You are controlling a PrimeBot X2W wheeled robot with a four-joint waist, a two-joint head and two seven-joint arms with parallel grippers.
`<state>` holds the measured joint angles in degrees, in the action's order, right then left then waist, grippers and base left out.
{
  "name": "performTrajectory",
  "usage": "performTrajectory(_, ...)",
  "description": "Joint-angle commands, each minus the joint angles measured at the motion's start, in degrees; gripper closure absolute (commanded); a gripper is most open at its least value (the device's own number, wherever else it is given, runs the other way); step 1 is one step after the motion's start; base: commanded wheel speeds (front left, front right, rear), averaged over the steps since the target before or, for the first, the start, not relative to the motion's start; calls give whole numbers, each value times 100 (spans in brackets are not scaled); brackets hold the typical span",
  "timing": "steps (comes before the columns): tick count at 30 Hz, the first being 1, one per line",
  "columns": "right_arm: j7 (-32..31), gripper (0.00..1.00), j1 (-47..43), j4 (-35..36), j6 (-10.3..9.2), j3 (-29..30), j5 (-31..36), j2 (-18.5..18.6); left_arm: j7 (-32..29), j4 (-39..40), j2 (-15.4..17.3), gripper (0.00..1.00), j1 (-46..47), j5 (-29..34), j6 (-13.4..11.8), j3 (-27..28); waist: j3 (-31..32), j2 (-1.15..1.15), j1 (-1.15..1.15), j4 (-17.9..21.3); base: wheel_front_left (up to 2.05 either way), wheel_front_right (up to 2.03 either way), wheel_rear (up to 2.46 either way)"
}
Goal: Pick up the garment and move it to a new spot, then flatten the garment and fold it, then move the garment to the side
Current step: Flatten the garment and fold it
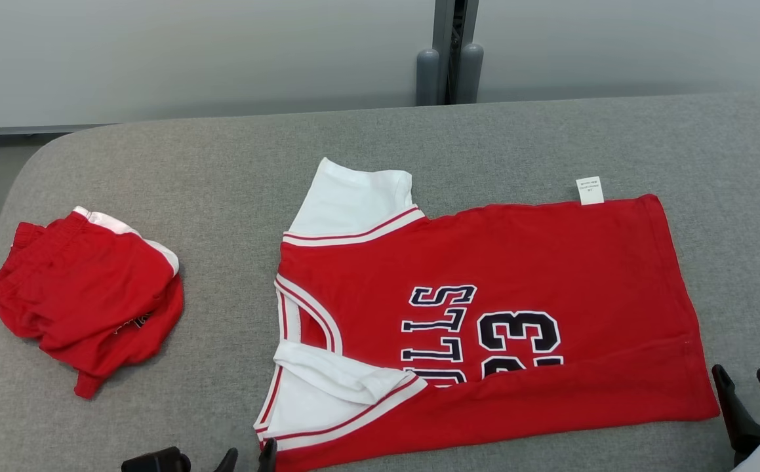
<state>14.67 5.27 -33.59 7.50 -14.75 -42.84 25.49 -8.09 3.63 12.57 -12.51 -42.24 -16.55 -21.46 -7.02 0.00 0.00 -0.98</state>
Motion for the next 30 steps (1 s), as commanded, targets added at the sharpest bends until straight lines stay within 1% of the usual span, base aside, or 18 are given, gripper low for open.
performTrajectory(1, 38, 0, -68, 89, -1, 76, 111, 22, 46, 62, 50, 0, 21, 55, -53, 44, 6, 0, 0, 9, 0, 0, 0)
performTrajectory(3, 59, 0, -66, 265, -1, 263, 380, 12, 129, 164, 96, 0, 18, 113, -98, 116, 22, 0, 0, 26, 0, 0, 0)
performTrajectory(6, 59, 0, -61, 665, -1, 546, 754, -194, 372, 374, 94, 0, 137, 180, -111, 239, 72, 0, 0, 56, 0, 0, 0)
performTrajectory(9, 59, 0, -119, 1034, -1, 696, 1124, -422, 680, 467, 67, 0, 319, 274, 28, 291, 135, 0, 0, 91, 0, 0, 0)
performTrajectory(12, 60, 0, -120, 1292, -1, 616, 1361, -643, 890, 319, 109, 0, 597, 482, 144, 216, 180, 0, 0, 118, 0, 0, 0)
performTrajectory(14, 60, 0, -114, 1358, -1, 562, 1416, -680, 927, 225, 111, 0, 720, 549, 177, 188, 188, 0, 0, 126, 0, 0, 0)
performTrajectory(18, 61, 0, -10, 1518, -1, 368, 1558, -777, 971, -205, 32, 0, 1315, 656, 322, 87, 147, 0, 0, 195, 0, 0, 0)
performTrajectory(21, 62, 0, 138, 1663, -1, 237, 1602, -778, 925, -594, 14, 0, 1869, 715, 437, 53, 3, 0, 0, 288, 0, 0, 0)
performTrajectory(23, 61, 0, 227, 1762, -1, 199, 1630, -790, 871, -903, -13, 0, 2289, 764, 498, 31, -123, 0, 0, 358, 0, 0, 0)
performTrajectory(30, 62, 0, 639, 2107, -1, -62, 1714, -888, 750, -2105, 66, 0, 3846, 1111, 624, -32, -715, 0, 0, 709, 0, 0, 0)
